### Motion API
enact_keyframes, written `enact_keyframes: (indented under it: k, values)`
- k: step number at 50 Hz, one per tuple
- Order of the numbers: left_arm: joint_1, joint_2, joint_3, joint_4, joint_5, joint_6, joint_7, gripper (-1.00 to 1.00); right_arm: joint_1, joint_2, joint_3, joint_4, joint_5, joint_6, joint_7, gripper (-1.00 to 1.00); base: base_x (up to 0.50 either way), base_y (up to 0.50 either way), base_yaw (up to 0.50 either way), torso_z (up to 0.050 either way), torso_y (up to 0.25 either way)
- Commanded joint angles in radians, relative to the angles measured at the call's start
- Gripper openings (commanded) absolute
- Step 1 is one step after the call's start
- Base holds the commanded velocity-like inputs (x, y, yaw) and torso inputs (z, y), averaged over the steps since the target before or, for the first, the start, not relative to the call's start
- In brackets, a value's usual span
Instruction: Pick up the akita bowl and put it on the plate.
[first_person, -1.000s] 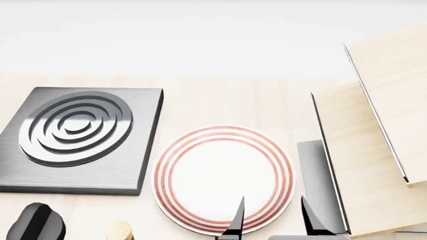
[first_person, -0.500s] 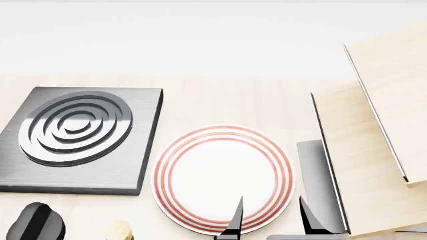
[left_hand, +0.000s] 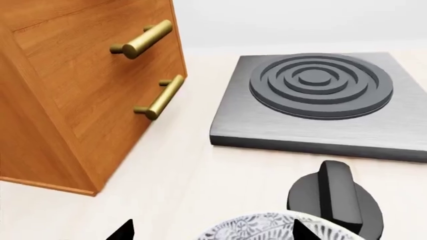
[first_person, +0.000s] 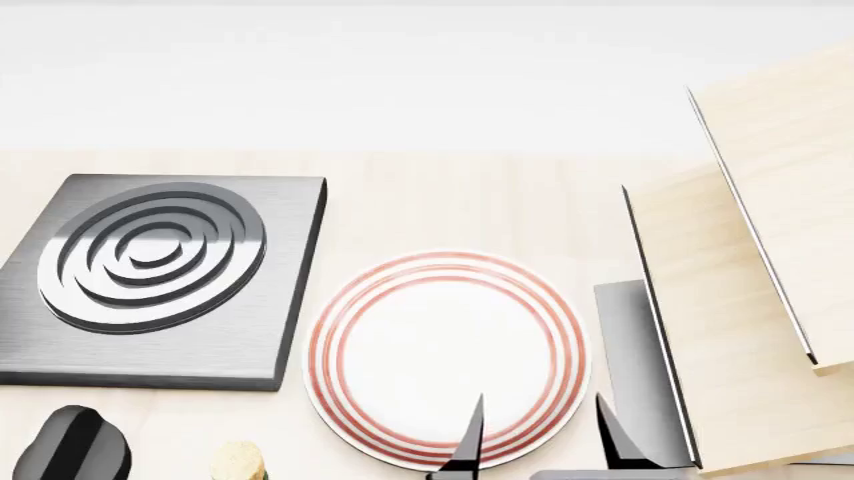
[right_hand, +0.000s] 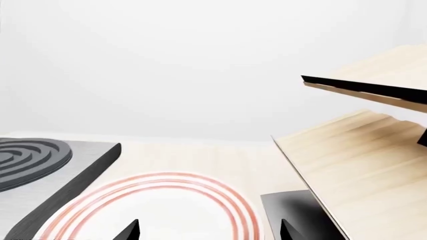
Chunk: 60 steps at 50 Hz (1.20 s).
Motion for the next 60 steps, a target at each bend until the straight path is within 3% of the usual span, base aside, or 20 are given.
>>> enact_keyframes:
  k: [1, 60]
  values:
    - [0.005, -0.004, 0.005, -0.013, 0.001, -0.006, 0.002, 1.0, 0.005, -0.002, -0.007, 0.01, 0.001, -0.003, -0.001, 1.0, 0.0, 0.0, 0.0, 0.0, 0.0]
    - [0.062, -0.037, -0.006, -0.015, -0.013, -0.051, 0.008, 1.0, 0.022, -0.005, -0.025, 0.061, 0.012, -0.017, 0.002, 1.0, 0.0, 0.0, 0.0, 0.0, 0.0]
